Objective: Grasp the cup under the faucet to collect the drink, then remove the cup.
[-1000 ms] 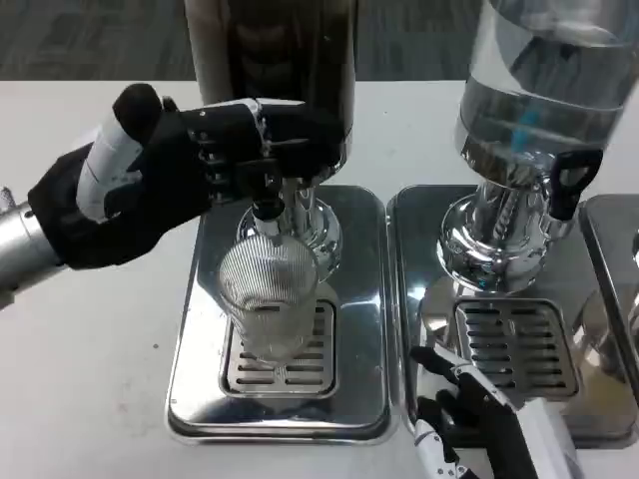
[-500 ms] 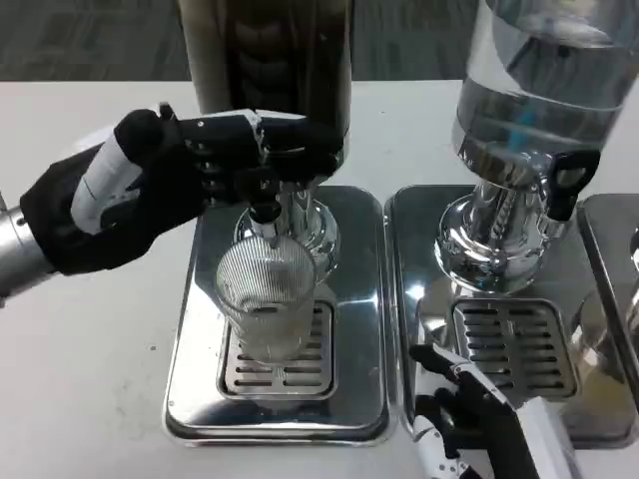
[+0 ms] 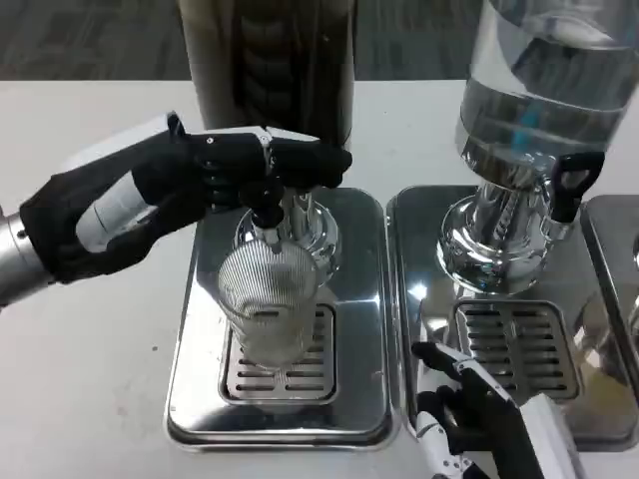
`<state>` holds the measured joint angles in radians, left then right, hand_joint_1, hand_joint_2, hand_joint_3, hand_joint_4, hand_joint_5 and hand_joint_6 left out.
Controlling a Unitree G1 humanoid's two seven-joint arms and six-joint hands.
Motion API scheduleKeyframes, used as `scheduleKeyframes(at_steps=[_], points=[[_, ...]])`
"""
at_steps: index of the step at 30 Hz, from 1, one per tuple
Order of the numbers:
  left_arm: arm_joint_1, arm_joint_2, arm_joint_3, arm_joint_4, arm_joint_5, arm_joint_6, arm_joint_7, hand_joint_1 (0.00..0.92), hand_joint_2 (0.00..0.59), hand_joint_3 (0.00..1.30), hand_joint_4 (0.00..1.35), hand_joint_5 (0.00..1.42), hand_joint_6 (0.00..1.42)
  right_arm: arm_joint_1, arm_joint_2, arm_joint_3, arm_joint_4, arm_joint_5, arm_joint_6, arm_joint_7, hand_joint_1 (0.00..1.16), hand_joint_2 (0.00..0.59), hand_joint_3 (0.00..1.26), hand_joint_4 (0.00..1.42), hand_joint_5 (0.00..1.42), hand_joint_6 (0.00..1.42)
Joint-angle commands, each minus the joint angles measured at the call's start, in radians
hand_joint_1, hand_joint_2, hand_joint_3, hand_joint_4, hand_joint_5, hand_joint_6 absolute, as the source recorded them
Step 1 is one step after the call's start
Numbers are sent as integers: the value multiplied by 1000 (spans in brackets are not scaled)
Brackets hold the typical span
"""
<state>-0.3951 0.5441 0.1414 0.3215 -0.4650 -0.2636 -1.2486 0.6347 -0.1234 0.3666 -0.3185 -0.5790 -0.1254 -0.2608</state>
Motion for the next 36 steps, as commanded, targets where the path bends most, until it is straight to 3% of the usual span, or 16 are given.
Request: scheduleKeyframes(at_steps=[1, 6, 21, 23, 29, 36], points=[[25, 7, -29, -20, 36, -55, -27, 0, 60, 280, 151, 149, 90, 5, 1, -5, 10, 11, 15, 15, 386, 517, 264, 218, 173, 197], [23, 20, -34, -11, 84, -153, -8, 0, 57, 278, 151, 141, 90, 7, 0, -8, 10, 19, 15, 18, 384, 517, 262, 213, 173, 196], [22, 55, -69, 21, 152, -302, 39, 0, 51, 276, 148, 128, 90, -9, 0, -17, 8, 37, 2, 24, 375, 510, 253, 211, 170, 196], [22, 58, -73, 25, 157, -314, 46, 0, 51, 273, 145, 127, 90, -22, -4, -23, 14, 66, -13, 37, 359, 487, 243, 211, 170, 196], [25, 65, -82, 34, 166, -339, 62, 0, 46, 271, 143, 125, 90, -66, -20, -30, -16, 149, -37, 111, 341, 340, 202, 157, 159, 196], [27, 76, -94, 41, 170, -366, 82, 0, 40, 305, 189, 124, 90, -135, -37, -49, -5, 220, -38, 196, 353, 291, 100, 70, 77, 138]])
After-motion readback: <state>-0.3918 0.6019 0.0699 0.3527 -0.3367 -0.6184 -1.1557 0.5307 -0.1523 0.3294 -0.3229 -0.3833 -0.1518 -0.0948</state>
